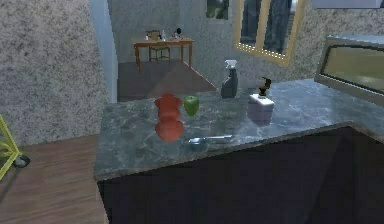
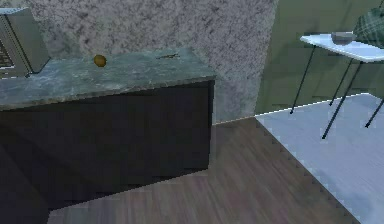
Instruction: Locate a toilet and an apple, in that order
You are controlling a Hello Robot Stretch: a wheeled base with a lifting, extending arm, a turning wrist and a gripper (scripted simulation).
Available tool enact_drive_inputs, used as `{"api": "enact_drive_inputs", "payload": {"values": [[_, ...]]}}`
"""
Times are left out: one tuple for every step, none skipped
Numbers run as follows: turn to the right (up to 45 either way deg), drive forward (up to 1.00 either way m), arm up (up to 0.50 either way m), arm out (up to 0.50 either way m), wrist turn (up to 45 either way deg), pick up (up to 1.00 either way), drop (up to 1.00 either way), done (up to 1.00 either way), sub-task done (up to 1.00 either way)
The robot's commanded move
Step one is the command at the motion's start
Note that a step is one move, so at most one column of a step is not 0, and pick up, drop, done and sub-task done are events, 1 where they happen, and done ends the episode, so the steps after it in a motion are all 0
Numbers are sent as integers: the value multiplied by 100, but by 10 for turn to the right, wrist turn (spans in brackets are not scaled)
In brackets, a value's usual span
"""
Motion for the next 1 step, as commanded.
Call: {"api": "enact_drive_inputs", "payload": {"values": [[0, 0, 0, 0, 0, 0, 0, 100, 0]]}}
